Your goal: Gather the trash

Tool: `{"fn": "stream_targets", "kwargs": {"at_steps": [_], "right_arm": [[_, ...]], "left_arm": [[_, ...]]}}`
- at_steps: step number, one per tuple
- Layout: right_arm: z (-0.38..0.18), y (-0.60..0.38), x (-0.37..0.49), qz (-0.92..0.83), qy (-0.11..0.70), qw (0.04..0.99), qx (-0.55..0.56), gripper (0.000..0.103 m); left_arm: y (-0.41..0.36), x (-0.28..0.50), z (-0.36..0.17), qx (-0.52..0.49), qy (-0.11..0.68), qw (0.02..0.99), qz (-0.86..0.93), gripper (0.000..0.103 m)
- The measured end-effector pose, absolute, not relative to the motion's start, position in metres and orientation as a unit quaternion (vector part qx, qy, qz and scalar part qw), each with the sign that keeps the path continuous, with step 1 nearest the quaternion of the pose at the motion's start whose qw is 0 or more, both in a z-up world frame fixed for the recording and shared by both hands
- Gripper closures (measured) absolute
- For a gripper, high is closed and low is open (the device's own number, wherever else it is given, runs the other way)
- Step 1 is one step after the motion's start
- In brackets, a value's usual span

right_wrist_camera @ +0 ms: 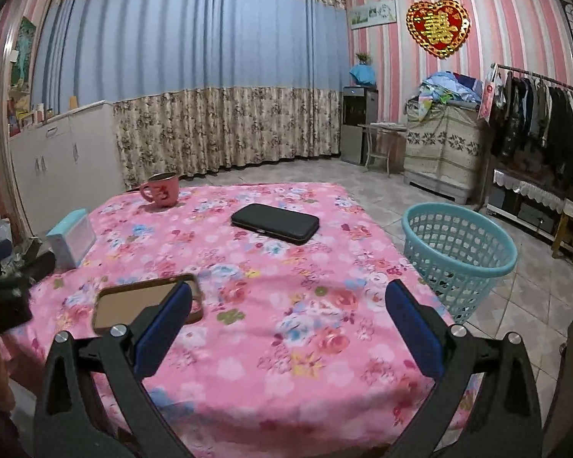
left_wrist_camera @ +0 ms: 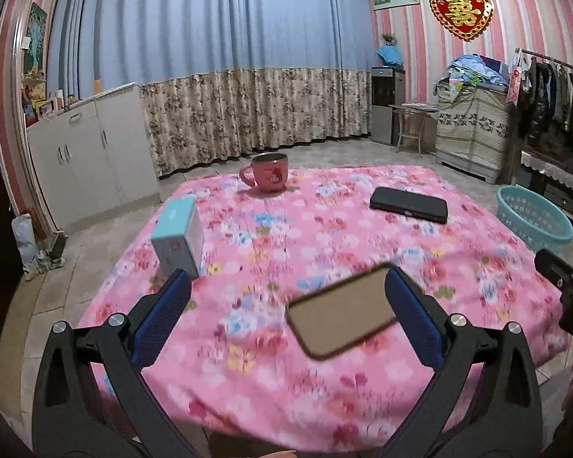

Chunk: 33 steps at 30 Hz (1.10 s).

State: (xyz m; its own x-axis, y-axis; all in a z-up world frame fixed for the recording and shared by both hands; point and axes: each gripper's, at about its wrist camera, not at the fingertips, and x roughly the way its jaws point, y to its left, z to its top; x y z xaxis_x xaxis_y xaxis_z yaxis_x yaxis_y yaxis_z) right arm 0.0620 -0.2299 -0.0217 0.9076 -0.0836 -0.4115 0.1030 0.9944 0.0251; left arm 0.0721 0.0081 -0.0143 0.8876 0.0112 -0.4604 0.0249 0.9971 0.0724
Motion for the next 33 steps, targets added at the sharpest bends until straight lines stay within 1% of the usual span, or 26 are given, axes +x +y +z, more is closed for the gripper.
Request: {"fn": "stream_targets", "kwargs": {"at_steps": [4,15,26,33], "right_arm": [[-0.025,-0.217,0.059,-0.049,0.203,0.978,0.014,0.004],[-0.027,-0.203,0.048,-0.047,0.187,0.981,-0.006,0.004],[-0.031,-0.21,0.048,-0.039,0.187,0.981,0.025,0.004],[-0.037,-0.208,0.045,-0.041,0.179,0.983,0.02,0.004]], "left_arm": [[0.008,0.065,-0.022,0.03,0.242,0.97,-0.016,0.005],[0.013,0.059,-0.017,0.011,0.227,0.974,-0.024,0.005],[0.021,0.05,-0.013,-0.004,0.211,0.977,-0.031,0.005],[0.021,0.049,-0.016,-0.004,0.207,0.978,-0.034,0.005]]}}
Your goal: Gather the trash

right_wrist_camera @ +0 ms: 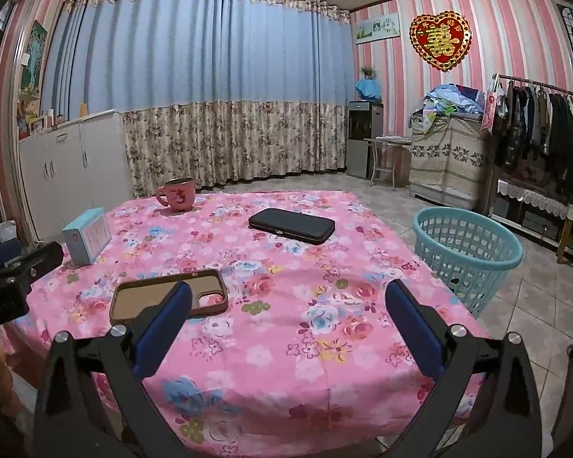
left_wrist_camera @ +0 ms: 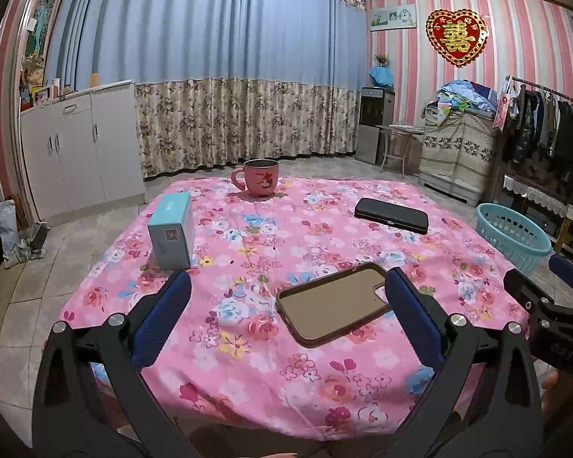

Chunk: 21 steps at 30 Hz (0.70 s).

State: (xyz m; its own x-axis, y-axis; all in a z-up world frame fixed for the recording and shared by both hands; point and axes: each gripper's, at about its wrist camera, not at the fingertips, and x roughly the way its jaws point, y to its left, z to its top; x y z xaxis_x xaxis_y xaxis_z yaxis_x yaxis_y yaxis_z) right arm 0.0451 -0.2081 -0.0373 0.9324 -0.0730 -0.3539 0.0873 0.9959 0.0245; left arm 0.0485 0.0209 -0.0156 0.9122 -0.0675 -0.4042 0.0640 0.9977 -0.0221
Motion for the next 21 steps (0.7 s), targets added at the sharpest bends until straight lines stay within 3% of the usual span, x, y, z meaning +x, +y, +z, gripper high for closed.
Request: {"fn": "stream_targets", "kwargs": {"at_steps": [21], "right_arm": [[-0.05,-0.203,0.041,-0.038,0.173,0.984,0.008,0.004]], "left_arm": [[0.015,0.042,-0.027,0.01,0.195,0.98,-0.034,0.005]]}}
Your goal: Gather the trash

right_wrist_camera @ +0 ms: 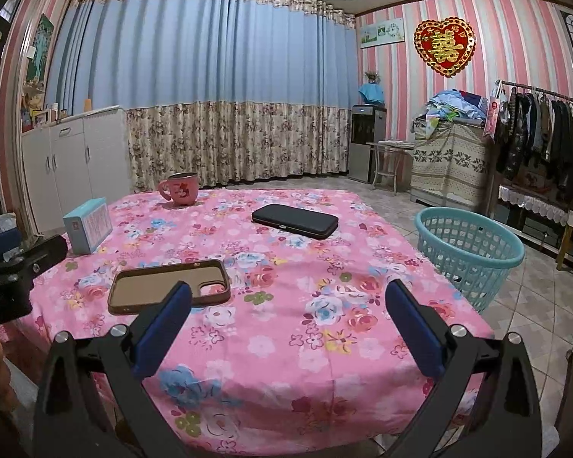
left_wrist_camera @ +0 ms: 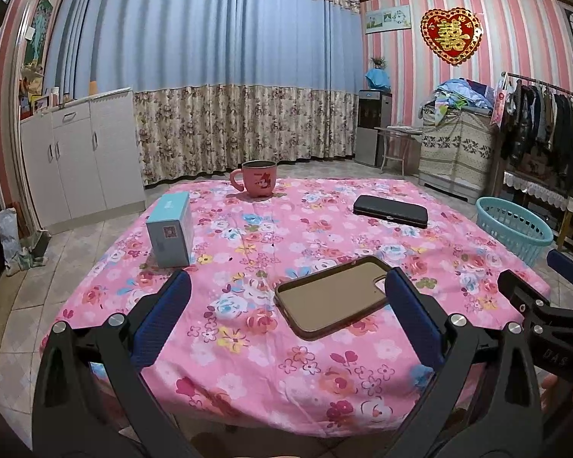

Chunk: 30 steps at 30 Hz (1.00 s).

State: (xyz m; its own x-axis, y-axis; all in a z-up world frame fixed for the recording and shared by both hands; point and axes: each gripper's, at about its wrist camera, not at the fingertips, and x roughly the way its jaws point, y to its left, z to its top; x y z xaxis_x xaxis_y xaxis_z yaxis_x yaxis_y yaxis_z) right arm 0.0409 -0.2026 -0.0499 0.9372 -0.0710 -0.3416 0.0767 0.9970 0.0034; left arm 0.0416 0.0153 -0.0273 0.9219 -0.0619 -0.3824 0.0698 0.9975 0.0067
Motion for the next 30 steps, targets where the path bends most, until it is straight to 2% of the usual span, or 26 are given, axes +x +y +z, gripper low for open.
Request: {"fn": "stream_targets", "kwargs": {"at_steps": [30], "right_arm": [[-0.0508,-0.203,0.0405,-0.037,0.174,0.984,0.01,0.004]], "left_arm": [[0.0153,0.0418,-0.0301,0.013,0.196,0.98,-0.033,0.005]]}}
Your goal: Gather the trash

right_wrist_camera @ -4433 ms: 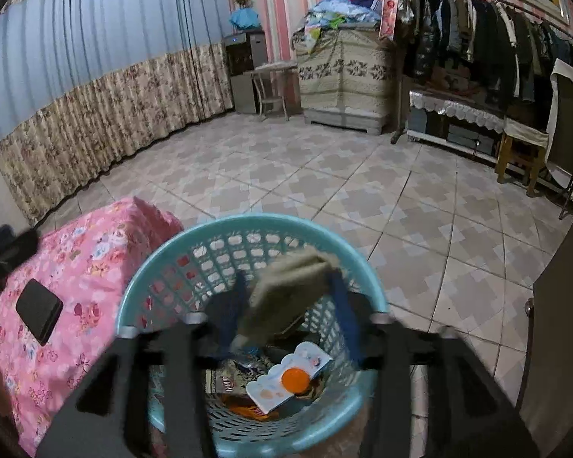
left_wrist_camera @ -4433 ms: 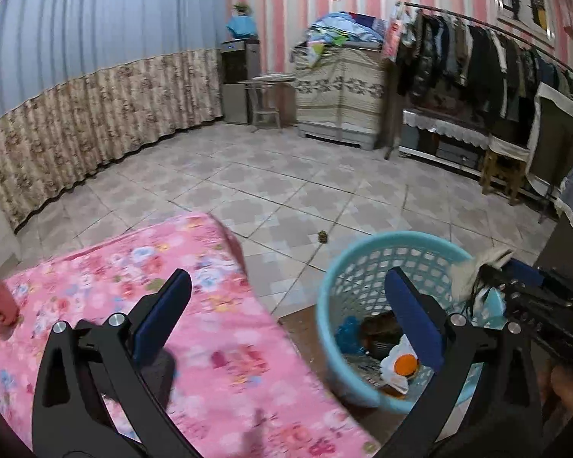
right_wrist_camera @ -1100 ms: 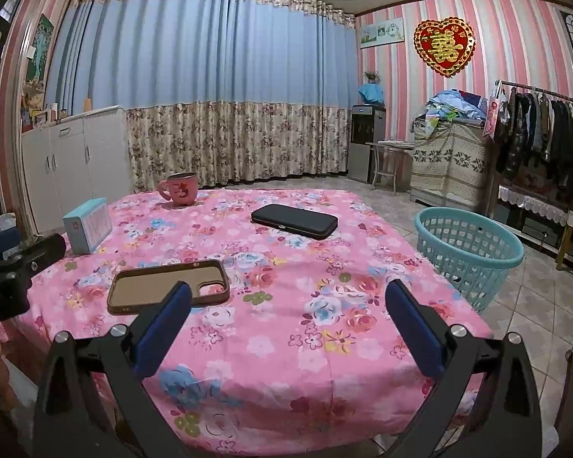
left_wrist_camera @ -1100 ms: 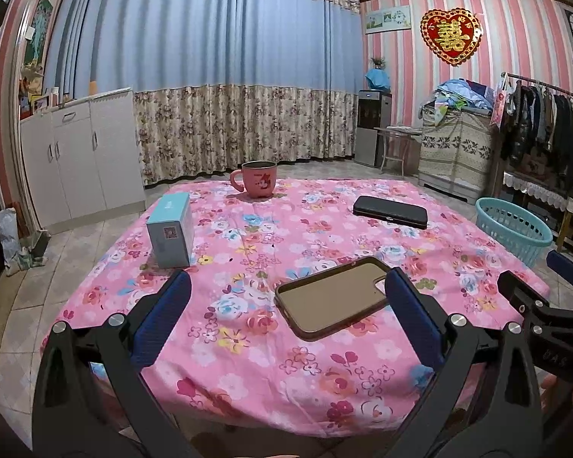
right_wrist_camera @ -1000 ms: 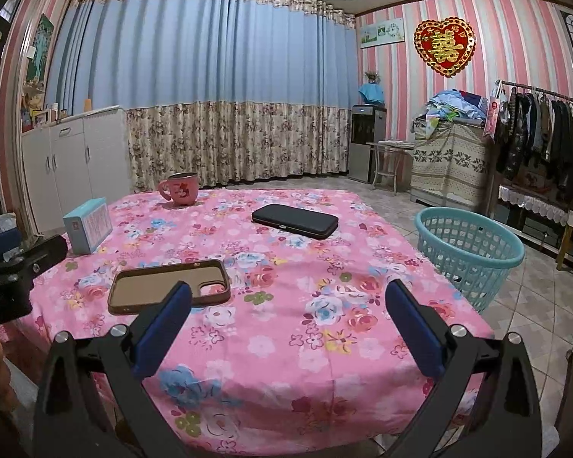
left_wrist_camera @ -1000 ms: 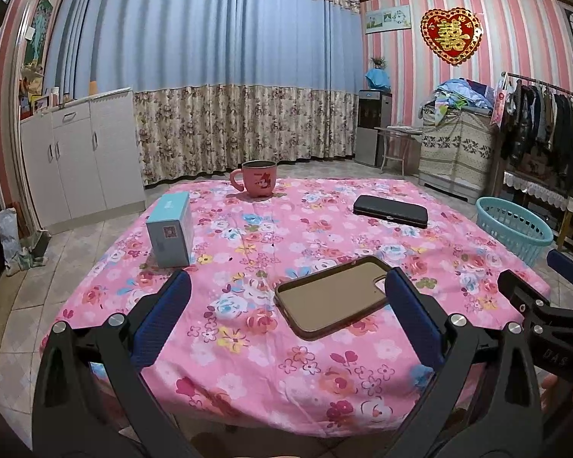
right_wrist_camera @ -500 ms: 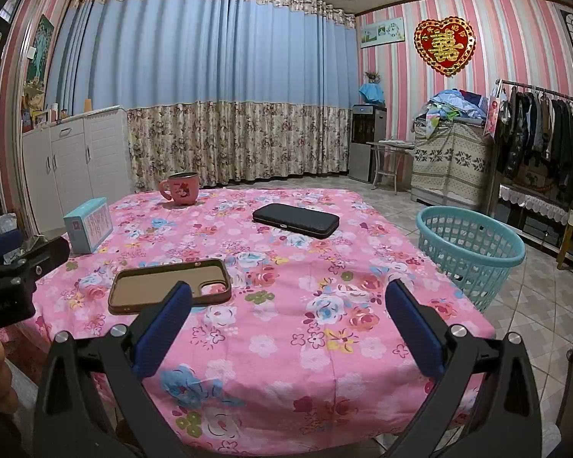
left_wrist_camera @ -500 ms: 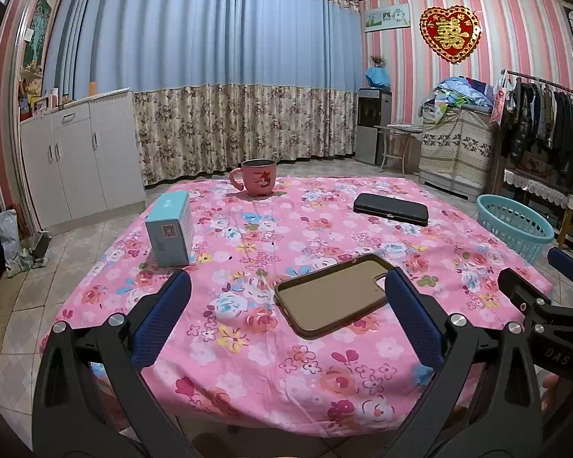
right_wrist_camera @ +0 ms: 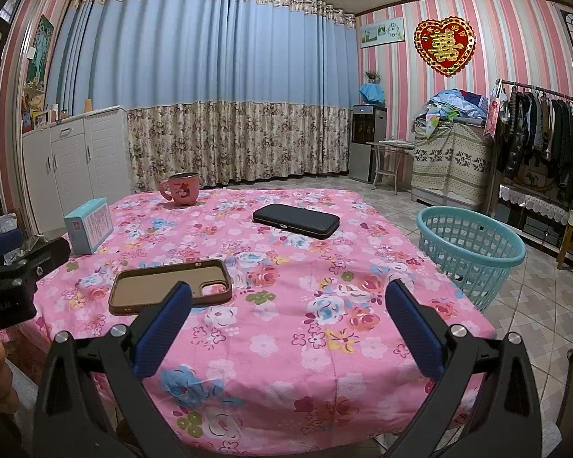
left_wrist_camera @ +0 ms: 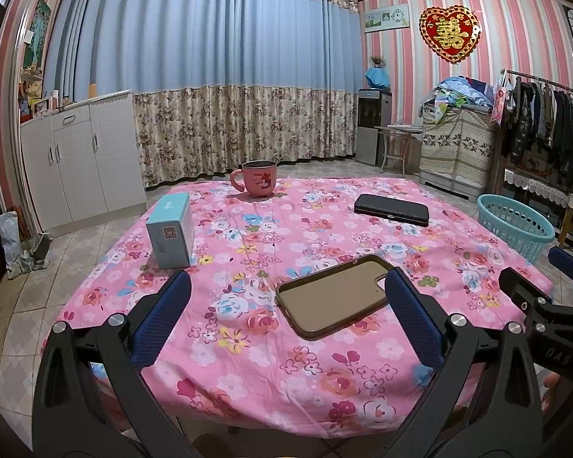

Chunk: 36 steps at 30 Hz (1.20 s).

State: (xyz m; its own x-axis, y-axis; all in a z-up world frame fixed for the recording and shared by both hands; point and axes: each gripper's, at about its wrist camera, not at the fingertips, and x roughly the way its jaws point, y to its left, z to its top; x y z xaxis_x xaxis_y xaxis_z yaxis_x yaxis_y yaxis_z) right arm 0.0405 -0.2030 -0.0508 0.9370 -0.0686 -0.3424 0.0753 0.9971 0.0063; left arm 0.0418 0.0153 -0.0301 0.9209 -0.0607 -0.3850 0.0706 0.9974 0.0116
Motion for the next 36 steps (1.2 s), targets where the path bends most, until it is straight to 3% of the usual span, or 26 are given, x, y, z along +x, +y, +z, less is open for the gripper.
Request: {"fn": "stream_targets", "kwargs": {"at_steps": [36], "right_arm": [[-0.0427,-0.1975,0.042,-0.035,0.169,0.985,0.006,0.004]], "left_arm": [[0.0172,0.0432,-0.0308,0.012,0.193,0.981,-0.034,0.005]]}}
